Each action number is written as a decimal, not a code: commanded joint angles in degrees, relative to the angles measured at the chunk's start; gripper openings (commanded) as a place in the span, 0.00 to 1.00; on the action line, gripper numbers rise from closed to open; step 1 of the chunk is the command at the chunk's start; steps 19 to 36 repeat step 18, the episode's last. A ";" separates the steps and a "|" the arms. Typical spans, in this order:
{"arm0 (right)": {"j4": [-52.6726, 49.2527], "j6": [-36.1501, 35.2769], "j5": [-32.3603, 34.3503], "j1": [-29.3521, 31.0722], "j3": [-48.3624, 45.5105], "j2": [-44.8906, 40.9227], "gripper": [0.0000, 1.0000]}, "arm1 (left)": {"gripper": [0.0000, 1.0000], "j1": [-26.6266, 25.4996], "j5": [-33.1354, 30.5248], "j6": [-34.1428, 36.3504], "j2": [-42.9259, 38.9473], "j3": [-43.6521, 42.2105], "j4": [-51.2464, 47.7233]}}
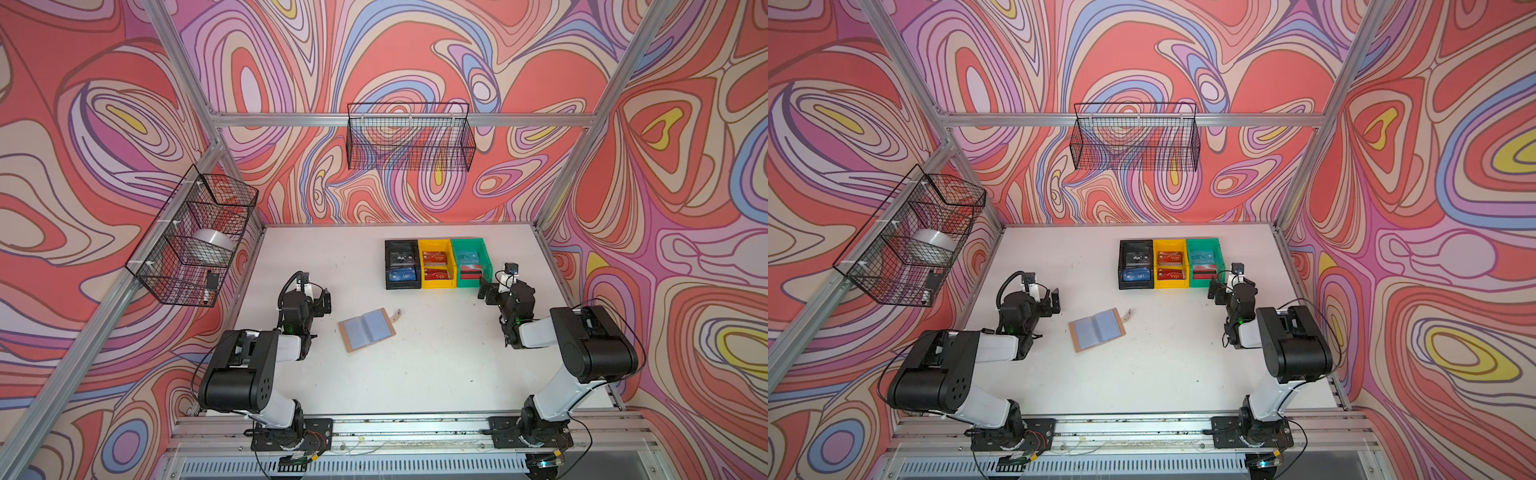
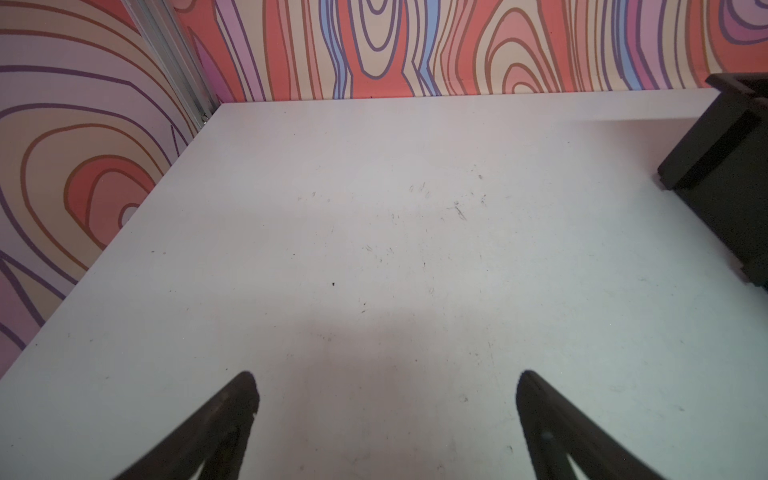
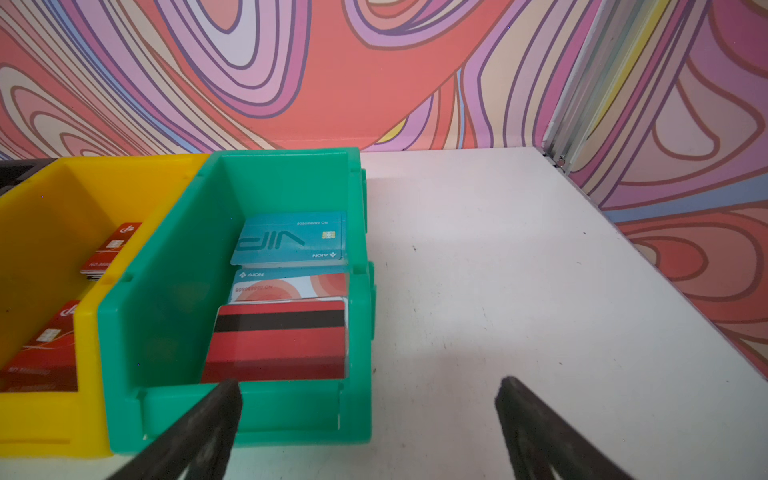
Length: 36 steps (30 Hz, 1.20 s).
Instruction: Take the credit cards out of the card holder
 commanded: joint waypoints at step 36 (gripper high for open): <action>-0.22 0.19 0.64 -0.21 0.33 0.20 0.98 | 1.00 0.32 -0.71 -0.14 0.32 0.86 0.17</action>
